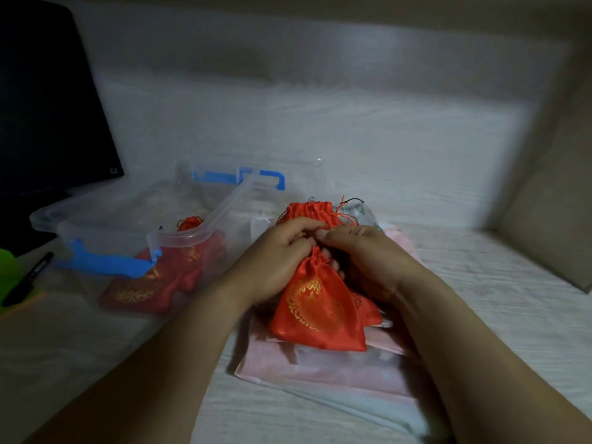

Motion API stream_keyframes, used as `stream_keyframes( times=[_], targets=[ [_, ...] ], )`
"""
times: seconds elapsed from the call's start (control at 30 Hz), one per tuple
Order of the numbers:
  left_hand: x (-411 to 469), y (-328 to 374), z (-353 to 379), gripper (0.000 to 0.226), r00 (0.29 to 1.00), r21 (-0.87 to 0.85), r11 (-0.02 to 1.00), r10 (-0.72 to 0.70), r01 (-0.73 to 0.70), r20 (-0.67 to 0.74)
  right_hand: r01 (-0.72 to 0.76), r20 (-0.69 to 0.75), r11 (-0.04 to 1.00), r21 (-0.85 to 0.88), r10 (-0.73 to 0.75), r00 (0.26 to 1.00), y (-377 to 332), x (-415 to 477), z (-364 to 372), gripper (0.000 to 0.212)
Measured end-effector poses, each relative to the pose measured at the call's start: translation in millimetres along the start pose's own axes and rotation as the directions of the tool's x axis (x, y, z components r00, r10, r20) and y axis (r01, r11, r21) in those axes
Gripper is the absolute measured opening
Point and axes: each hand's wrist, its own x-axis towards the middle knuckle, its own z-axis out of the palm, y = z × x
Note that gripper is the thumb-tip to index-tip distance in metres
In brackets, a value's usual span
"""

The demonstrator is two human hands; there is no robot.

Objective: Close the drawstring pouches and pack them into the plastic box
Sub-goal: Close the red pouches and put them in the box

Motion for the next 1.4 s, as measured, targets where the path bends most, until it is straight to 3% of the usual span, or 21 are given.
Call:
stream_keyframes(
  times=[0.17, 0.3, 0.53, 0.7, 0.83, 0.93, 1.1, 1.27, 1.4],
  targets=[
    [-1, -1, -7, 0.019, 0.989, 0.287, 0.950, 0.139, -0.121, -0.042, 0.000, -0.026, 1.000, -0.012, 0.000, 1.000, 1, 1, -4, 0.039],
    [-2, 1, -10, 0.018, 0.956, 0.412, 0.900, 0.232, -0.140, -0.181, 0.002, -0.035, 1.000, -0.015, -0.002, 0.999, 0, 1, -4, 0.029],
    [-1, 4, -8, 0.037, 0.956, 0.393, 0.920, 0.133, -0.019, -0.264, 0.026, -0.021, 0.999, 0.030, -0.025, 0.999, 4, 5, -8, 0.036],
    [-3, 7, -8, 0.043, 0.947, 0.442, 0.897, 0.144, -0.002, -0.287, 0.019, -0.034, 0.998, 0.062, -0.017, 0.999, 7, 9, -9, 0.037],
    [-1, 5, -4, 0.029, 0.961, 0.450, 0.893, 0.118, 0.007, -0.250, 0.038, -0.005, 0.998, 0.040, -0.038, 0.999, 12, 10, -9, 0.025],
    [0, 5, -3, 0.022, 0.955, 0.496, 0.866, 0.197, -0.063, -0.223, 0.086, -0.012, 0.988, -0.125, -0.088, 0.996, 10, 6, -7, 0.027],
    [0, 7, 0, 0.041, 0.986, 0.374, 0.927, 0.087, -0.028, -0.141, 0.206, 0.010, 0.804, -0.557, -0.241, 0.970, 2, -1, -2, 0.029],
    [4, 6, 4, 0.018, 0.963, 0.156, 0.986, 0.103, -0.066, -0.248, 0.226, 0.039, 0.748, -0.625, -0.259, 0.965, 2, -1, 2, 0.043],
    [4, 5, 6, 0.015, 0.937, 0.132, 0.986, 0.139, -0.101, -0.321, 0.209, 0.035, 0.812, -0.545, -0.227, 0.973, 2, 0, -2, 0.035]
  ],
)
